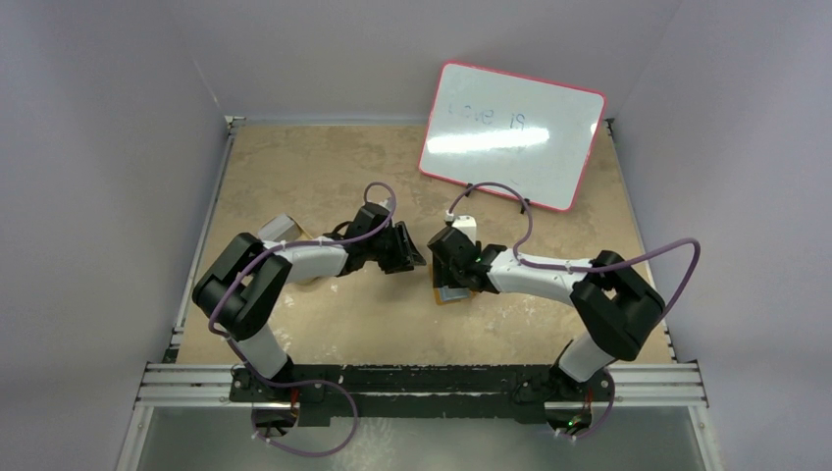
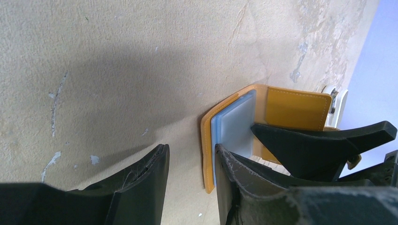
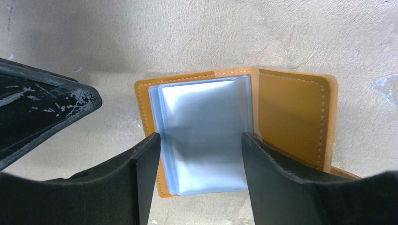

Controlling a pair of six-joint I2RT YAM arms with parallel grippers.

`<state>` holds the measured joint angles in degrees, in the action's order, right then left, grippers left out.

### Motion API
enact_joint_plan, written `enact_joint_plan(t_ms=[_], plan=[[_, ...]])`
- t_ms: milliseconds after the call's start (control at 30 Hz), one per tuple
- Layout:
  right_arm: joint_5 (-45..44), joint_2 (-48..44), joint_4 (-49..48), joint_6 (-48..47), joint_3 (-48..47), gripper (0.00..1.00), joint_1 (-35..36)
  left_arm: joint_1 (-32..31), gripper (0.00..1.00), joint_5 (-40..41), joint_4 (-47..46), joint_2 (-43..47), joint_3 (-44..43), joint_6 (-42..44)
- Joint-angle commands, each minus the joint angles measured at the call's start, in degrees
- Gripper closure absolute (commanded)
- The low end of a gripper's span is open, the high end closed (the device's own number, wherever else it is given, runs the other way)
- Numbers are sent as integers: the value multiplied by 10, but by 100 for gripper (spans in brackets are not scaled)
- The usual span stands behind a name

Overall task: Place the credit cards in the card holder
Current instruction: Open the card holder at the center of the board.

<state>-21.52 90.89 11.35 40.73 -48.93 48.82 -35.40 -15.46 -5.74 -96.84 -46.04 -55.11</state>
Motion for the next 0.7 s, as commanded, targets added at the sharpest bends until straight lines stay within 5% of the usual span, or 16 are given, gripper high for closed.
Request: enact_joint_plan(t_ms=[0,667], plan=[[-13,-32,19,-12,-18,33,1,-4,61,7,-25,6,4,-7],[-36,-69,60,-41,-21,28,1,-4,62,-5,-27,2,-6,-7]])
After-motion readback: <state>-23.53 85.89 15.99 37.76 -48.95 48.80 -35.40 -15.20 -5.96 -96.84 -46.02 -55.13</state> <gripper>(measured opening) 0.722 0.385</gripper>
